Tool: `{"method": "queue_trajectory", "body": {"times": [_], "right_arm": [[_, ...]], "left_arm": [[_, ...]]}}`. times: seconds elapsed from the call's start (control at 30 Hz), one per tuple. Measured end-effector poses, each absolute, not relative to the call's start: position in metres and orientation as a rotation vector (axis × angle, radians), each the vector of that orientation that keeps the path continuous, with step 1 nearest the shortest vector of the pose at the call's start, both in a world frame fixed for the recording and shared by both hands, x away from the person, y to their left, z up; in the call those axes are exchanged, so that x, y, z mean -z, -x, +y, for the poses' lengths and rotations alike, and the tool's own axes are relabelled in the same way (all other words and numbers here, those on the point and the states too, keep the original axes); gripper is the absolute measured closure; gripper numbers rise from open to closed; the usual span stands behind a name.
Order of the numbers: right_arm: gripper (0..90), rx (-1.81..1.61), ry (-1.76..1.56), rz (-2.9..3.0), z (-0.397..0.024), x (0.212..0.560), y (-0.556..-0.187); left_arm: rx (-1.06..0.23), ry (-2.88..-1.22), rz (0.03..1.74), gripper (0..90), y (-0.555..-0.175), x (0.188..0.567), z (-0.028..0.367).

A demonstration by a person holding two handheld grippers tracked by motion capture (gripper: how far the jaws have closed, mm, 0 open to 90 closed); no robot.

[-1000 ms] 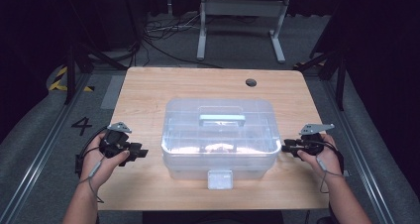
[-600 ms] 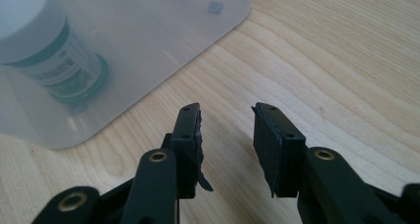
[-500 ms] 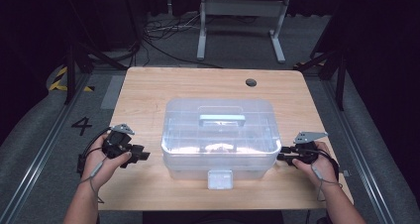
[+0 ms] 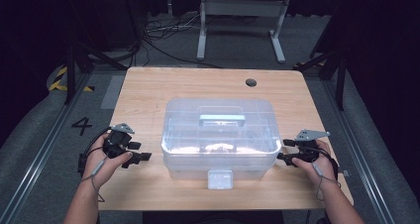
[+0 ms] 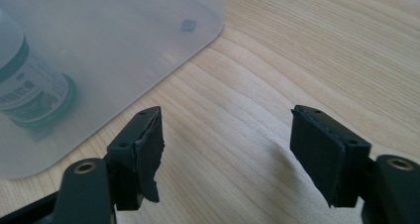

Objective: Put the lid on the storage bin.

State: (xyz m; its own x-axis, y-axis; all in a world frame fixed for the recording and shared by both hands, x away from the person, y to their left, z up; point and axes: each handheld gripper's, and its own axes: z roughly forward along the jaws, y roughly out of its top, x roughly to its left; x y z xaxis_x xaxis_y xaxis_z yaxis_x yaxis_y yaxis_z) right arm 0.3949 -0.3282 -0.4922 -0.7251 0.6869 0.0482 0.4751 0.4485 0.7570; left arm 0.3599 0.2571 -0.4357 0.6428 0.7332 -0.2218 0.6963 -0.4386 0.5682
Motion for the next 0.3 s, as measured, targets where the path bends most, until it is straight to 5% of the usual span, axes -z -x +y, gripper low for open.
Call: {"method": "queue_trajectory", "body": {"times": [0.3], "right_arm": [[26.0, -1.149, -1.006, 2.397, -0.3335, 0.4913, -0.3965]], "left_arm": [[-0.084, -2.212, 1.112, 29.9, -0.3617, 0.4374, 0.2583]]}}
